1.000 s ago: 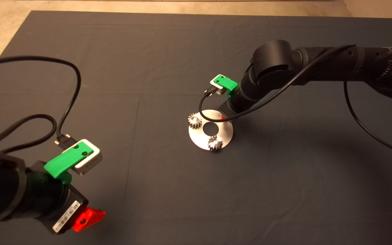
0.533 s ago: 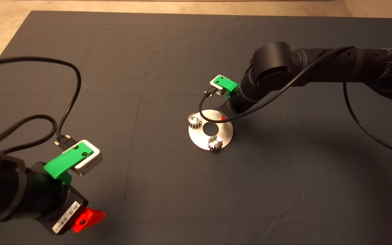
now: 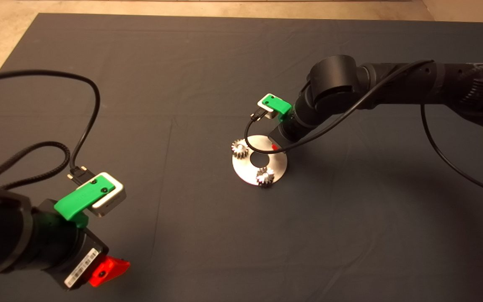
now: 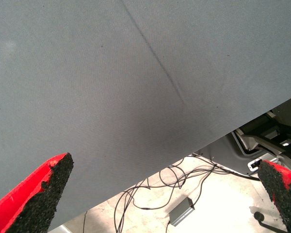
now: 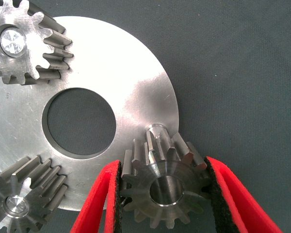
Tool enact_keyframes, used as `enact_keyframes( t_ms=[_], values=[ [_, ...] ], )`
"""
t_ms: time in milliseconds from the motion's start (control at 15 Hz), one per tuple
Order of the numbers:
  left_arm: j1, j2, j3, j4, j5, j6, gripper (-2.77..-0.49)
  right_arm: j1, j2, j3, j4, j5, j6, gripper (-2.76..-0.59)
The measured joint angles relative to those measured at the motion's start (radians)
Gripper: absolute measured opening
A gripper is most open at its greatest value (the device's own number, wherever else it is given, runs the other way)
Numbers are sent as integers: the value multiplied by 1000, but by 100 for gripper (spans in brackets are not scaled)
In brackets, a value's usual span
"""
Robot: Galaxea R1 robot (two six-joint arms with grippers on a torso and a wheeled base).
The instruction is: Install three planetary gears onto the carrier pins
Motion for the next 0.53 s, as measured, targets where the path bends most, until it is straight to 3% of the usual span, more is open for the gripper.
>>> enact_keyframes(
  t_ms=[533],
  values=[
    [0,1,0,0,0,0,-49,0,7,-13,-11,1,-7,-241]
  ],
)
